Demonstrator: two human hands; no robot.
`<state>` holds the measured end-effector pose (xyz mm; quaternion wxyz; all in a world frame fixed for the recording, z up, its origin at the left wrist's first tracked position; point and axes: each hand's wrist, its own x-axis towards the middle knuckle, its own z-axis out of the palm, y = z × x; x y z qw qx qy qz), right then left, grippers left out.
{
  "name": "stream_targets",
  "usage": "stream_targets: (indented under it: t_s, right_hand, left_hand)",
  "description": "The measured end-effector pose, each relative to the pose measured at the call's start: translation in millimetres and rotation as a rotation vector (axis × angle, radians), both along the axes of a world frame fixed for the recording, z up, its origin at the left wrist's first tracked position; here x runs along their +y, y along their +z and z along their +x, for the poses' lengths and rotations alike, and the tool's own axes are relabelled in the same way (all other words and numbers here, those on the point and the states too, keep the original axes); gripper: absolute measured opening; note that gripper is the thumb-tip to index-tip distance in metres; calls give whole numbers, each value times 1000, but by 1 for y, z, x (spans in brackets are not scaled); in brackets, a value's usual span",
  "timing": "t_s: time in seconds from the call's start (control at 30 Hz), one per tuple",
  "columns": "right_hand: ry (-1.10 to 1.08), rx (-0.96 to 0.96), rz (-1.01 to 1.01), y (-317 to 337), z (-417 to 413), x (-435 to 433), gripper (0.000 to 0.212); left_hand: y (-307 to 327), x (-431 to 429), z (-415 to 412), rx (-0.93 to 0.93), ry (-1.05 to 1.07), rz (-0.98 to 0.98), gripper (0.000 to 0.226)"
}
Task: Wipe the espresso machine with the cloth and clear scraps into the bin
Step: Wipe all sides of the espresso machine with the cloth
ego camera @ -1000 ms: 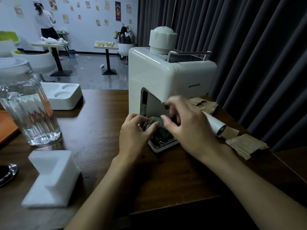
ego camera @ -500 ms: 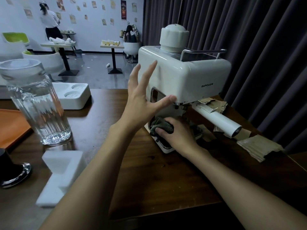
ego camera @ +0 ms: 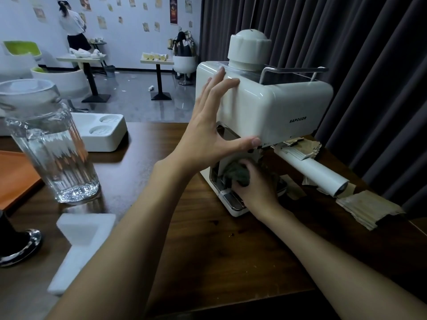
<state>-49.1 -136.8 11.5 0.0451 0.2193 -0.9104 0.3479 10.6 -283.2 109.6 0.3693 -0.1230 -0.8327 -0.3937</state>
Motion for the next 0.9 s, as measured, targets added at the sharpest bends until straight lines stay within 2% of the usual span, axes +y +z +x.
stream_targets:
  t_s: [0.07,0.17,0.27,0.43,0.53,0.63,0.77,0.9]
  right_hand:
    - [89,44,3,-2,4,-2,43]
    - [23,51,26,-3,-7,3,38]
    - [-79,5,14,-1,-14,5,40]
    - [34,-96,0,1,2,-4,50]
    - [7,-21,-17,4,0,2,38]
    - [60,-46,-75,7,9,-6,28]
    - [61,126,107,0,18,-20,33]
    - [94,142,162,-1,20,-12,30]
  left_hand:
    - [1,-2,0,2,3,-22,92]
    - [2,-3,1,-26,26,-76,100]
    - [4,-3,2,-49,31,-75,101]
    - [3,-1,2,-62,20,-55,102]
    - [4,-1,2,-65,13,-56,102]
    - [3,-1,1,-58,8,-50,101]
    - [1,-1,1,-55,8,-49,100]
    - [1,-2,1,-53,4,-51,100]
